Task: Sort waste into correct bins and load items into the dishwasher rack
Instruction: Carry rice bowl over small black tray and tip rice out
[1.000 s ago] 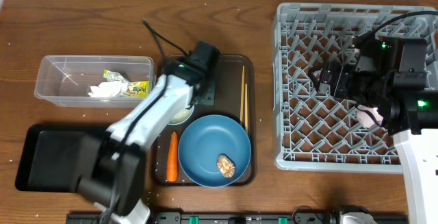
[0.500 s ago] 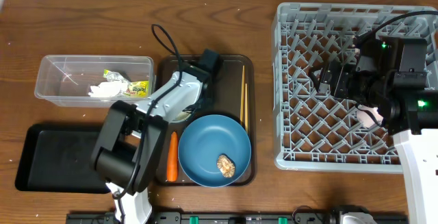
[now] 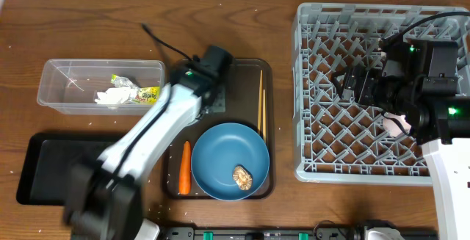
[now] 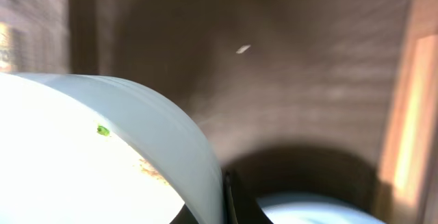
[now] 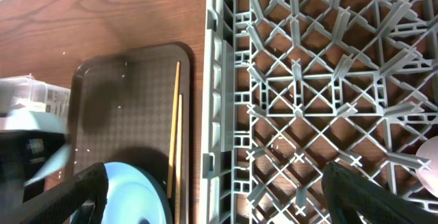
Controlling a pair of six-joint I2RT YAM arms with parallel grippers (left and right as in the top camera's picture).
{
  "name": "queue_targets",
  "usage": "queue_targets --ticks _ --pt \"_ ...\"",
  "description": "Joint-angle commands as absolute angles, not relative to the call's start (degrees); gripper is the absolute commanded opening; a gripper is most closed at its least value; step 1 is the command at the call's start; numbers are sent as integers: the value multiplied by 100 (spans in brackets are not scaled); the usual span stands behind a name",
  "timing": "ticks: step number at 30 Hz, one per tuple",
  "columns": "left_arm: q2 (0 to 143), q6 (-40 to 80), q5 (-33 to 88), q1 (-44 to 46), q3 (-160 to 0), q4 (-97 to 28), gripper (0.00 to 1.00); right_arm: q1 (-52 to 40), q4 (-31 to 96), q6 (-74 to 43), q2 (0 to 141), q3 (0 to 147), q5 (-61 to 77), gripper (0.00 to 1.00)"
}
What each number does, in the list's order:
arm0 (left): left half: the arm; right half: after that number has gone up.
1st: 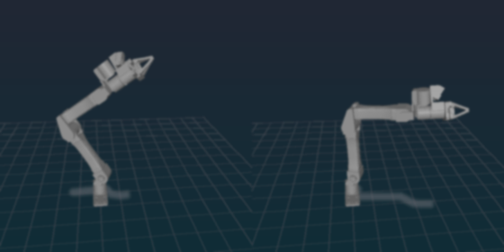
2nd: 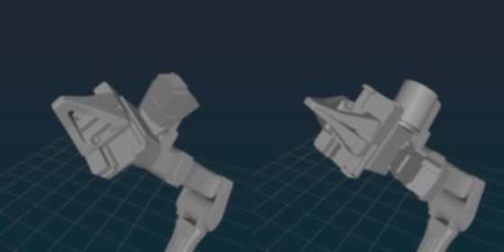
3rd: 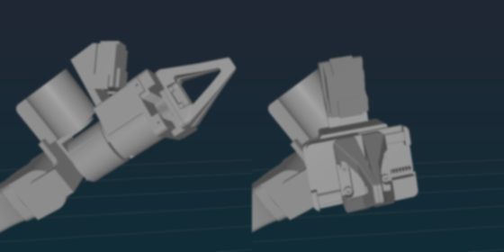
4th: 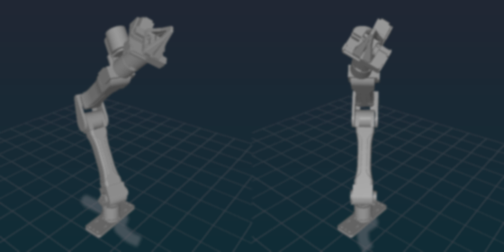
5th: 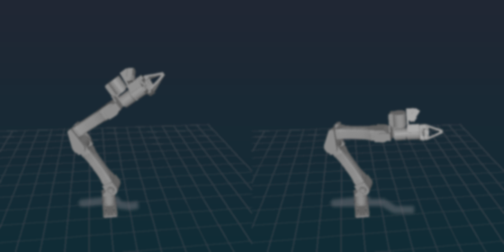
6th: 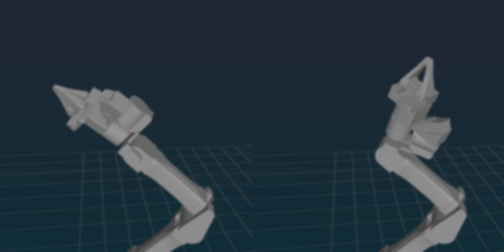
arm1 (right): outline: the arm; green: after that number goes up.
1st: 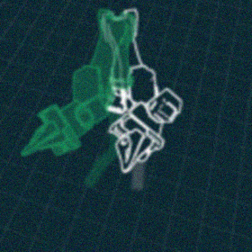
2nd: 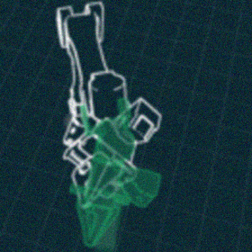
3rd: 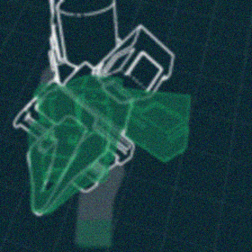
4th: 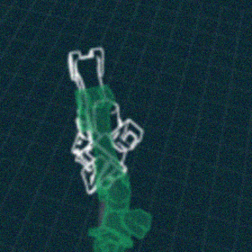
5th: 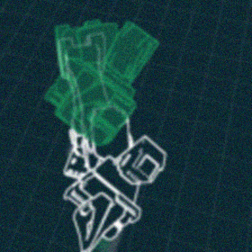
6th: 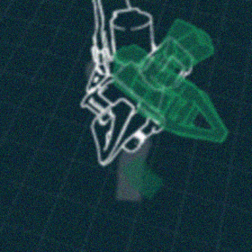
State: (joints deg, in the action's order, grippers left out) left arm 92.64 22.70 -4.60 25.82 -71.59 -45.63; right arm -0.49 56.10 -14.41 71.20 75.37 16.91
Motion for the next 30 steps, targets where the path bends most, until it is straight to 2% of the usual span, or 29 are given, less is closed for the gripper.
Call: queue_targets --ticks 1,7,15,23,30 --pt "8604 2397 -191 2502 -7325 -4764 6 -115 5636 -1363 7116 7564 1671 93" --pt "7765 2644 464 1555 -7225 -5275 6 -115 5642 -1361 7116 7564 1671 93" --pt "7426 1518 2943 -1142 -6733 -5502 6 -115 5658 -1361 7116 7564 1671 93" --pt "7428 296 5284 -3625 -5607 -4941 6 -115 5655 -1363 7116 7564 1671 93" --pt "7448 -674 7030 -5266 -4510 -4298 6 -115 5658 -1363 7116 7564 1671 93"
